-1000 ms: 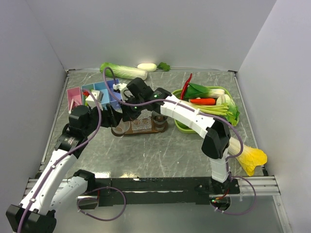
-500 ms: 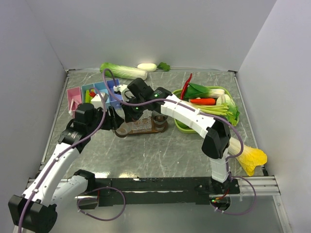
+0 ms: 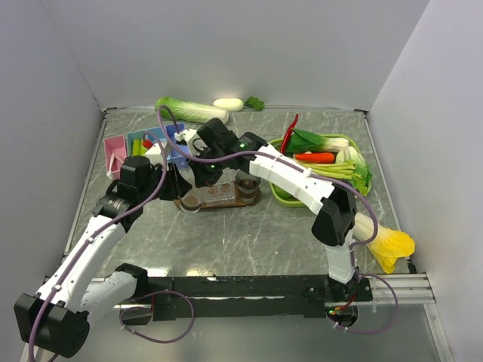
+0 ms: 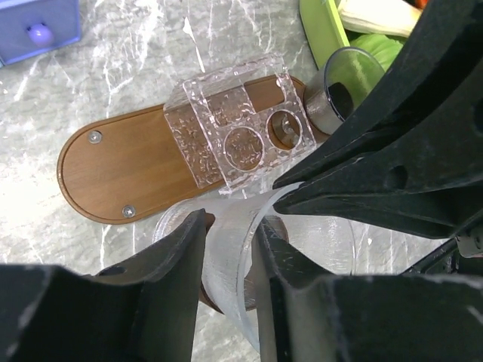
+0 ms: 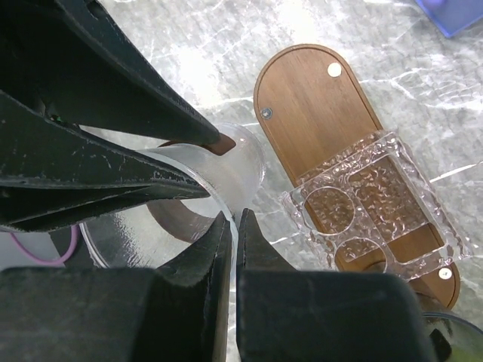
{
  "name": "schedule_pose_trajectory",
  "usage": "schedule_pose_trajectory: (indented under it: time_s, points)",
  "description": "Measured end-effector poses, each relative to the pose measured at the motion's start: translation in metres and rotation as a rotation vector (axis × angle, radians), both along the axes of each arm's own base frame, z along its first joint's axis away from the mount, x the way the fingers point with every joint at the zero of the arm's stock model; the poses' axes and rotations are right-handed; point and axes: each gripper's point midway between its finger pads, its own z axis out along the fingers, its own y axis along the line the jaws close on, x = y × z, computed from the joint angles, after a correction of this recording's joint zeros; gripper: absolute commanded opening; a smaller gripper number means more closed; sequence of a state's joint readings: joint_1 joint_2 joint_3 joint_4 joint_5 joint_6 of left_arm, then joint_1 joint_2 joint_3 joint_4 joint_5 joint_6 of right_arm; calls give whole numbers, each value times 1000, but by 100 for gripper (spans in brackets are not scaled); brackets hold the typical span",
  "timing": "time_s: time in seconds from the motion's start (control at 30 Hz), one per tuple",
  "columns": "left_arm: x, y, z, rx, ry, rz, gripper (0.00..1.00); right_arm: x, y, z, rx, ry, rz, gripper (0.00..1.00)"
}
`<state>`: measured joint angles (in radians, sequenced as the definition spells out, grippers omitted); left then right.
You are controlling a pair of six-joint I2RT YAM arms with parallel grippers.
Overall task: Prepare toiletry sets of a toothbrush and toothpaste on the tray
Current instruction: Pick up the cup from the storage box.
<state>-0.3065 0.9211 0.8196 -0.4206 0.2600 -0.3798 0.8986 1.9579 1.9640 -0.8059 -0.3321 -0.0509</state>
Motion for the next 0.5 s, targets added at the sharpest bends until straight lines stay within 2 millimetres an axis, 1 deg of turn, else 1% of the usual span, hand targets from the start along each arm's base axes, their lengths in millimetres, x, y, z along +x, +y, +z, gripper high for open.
schedule_pose_trajectory:
  time_s: [0.07, 0.1, 0.17, 0.2, 0.37, 0.4, 0.47, 0.5]
  points:
    - [0, -1, -1, -1, 6, -6, 23, 0, 0, -2, -7, 4, 3, 0]
    - [0, -1, -2, 1, 6, -8, 13, 0, 1, -2, -8, 5, 4, 0]
    - [1, -1, -3, 14, 1, -18, 4, 1, 2, -3, -11, 11, 0, 0]
    - [1, -1, -5, 20, 5, -19, 1, 1, 3, -3, -11, 13, -4, 0]
    - [1, -2, -10, 38, 13, -34, 1, 3, 2, -4, -20, 13, -26, 0]
    - [1, -2, -10, 39, 11, -35, 1, 4, 2, -4, -20, 12, -29, 6]
    - [2, -2, -10, 41, 8, -31, 1, 4, 2, -3, -19, 11, -34, 12]
    - [2, -1, -9, 42, 5, -27, 1, 4, 3, -3, -17, 10, -35, 17]
